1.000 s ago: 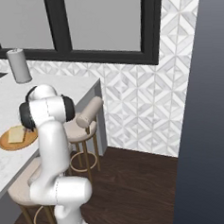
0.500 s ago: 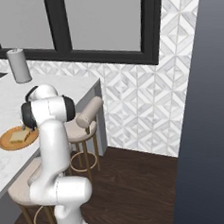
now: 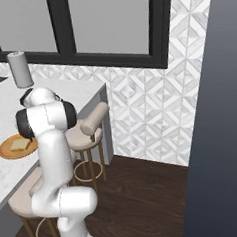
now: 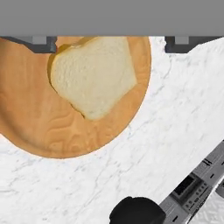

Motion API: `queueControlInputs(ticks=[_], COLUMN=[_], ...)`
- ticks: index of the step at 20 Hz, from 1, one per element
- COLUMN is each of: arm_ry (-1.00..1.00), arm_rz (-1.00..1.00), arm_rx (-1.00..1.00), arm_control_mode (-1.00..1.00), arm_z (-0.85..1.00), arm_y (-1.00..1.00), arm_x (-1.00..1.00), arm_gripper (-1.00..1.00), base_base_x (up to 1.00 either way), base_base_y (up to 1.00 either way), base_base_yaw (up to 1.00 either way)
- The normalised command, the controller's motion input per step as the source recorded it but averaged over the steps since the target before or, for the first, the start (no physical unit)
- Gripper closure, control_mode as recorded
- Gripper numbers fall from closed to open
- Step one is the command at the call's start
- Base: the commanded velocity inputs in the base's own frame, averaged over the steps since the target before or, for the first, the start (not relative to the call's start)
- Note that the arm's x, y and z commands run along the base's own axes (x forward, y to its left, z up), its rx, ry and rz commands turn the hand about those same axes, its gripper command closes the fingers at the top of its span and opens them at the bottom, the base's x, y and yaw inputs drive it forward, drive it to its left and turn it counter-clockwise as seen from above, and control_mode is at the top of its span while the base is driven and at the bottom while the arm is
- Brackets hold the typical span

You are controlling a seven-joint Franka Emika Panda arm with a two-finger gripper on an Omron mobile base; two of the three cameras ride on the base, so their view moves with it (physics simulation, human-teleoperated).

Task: Start the toaster. Once the lever pops up, take the bread to the plate on the dining counter.

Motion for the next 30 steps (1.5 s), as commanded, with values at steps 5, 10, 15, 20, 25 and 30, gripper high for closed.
queueControlInputs(ticks=[5, 10, 15, 20, 25, 30], arm_ry=[-0.11, -0.20, -0.29, -0.27, -0.12, -0.07], arm_rz=[-0.27, -0.32, -0.28, -0.19, -0.05, -0.01], arm_rx=[-0.09, -0.17, -0.22, -0.21, -0.10, 0.00], arm_control_mode=[-1.00, -1.00, -1.00, -1.00, -1.00, -1.00], arm_z=[0.59, 0.21, 0.08, 0.65, 0.97, 0.29], arm_y=[-0.02, -0.29, -0.37, -0.45, -0.64, -0.93], arm_x=[-0.60, -0.98, -1.00, -1.00, -1.00, -1.00], arm_gripper=[-1.00, -1.00, -1.00, -1.00, -1.00, -1.00], base_base_x=[0.00, 0.00, 0.00, 0.00, 0.00, 0.00], base_base_y=[0.00, 0.00, 0.00, 0.00, 0.00, 0.00], base_base_yaw=[0.00, 0.00, 0.00, 0.00, 0.00, 0.00])
